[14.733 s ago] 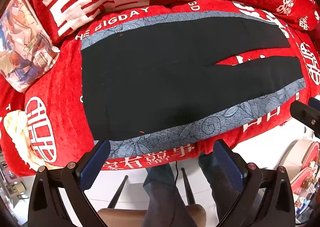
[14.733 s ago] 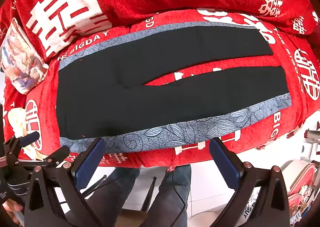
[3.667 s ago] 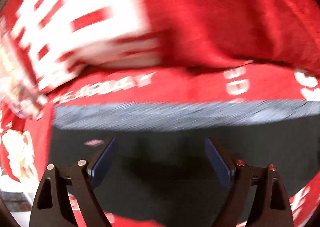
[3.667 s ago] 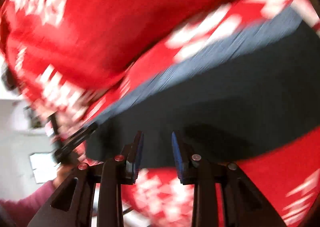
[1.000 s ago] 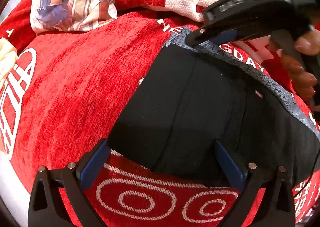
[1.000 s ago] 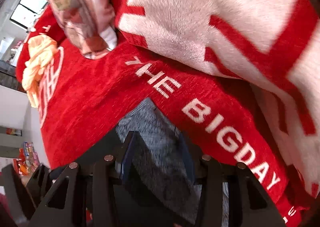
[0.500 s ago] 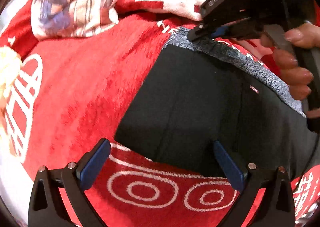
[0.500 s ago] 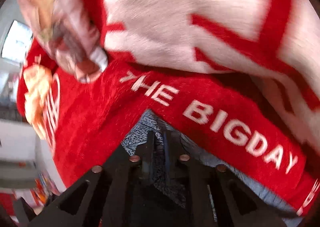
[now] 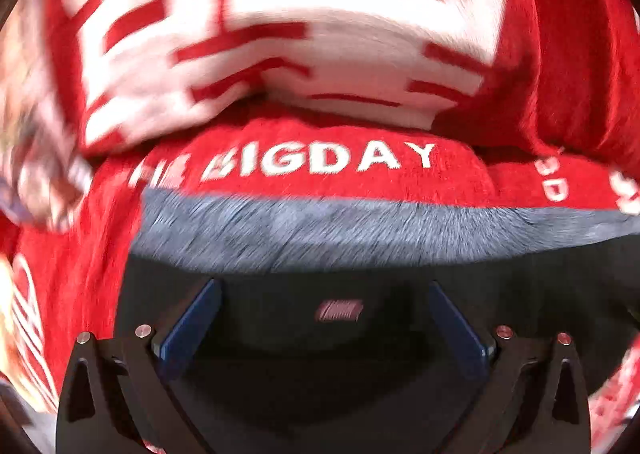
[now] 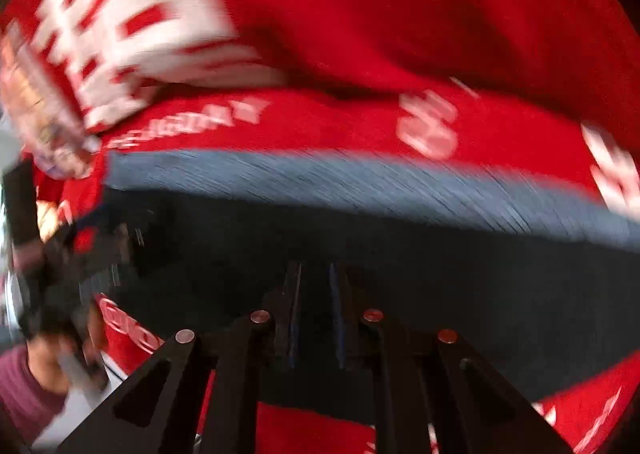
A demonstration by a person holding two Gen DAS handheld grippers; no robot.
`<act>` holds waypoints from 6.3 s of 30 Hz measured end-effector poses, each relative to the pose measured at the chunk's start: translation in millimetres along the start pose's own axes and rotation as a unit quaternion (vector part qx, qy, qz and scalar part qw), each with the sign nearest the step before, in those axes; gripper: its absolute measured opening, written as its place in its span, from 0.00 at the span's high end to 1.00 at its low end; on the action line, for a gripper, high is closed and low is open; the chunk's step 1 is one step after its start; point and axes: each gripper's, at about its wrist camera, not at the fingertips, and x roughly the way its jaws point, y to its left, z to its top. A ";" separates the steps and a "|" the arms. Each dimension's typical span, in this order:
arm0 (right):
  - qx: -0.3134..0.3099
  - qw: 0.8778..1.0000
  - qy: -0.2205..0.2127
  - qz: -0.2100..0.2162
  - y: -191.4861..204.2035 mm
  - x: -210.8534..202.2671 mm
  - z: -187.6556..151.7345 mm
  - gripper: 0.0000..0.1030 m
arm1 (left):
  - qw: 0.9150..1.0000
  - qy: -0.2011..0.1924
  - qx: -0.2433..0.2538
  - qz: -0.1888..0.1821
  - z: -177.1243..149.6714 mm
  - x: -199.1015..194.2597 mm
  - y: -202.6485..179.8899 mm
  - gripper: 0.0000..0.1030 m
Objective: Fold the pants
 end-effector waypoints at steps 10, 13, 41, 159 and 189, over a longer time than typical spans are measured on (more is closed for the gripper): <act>0.212 0.969 -0.014 0.128 -118.3 -24.7 -110.5 0.51 | 0.998 0.016 0.017 0.059 13.8 -4.5 -5.9 0.00; 0.233 0.959 -0.025 0.157 -120.3 -16.5 -121.1 0.52 | 0.999 0.019 0.013 0.042 -0.3 -22.3 -7.0 0.00; 0.419 0.890 -0.173 0.055 -304.3 -104.4 -154.9 0.63 | 0.997 0.037 0.066 -0.005 -11.5 -38.8 -128.9 0.00; 0.421 0.897 -0.104 0.085 -297.2 -192.3 -242.8 0.26 | 0.981 0.092 0.166 -0.047 -65.2 -193.3 -294.7 0.00; 0.425 0.863 -0.172 0.212 -426.6 -93.5 -161.6 0.49 | 0.995 0.067 0.060 -0.053 -21.9 -46.7 -383.0 0.00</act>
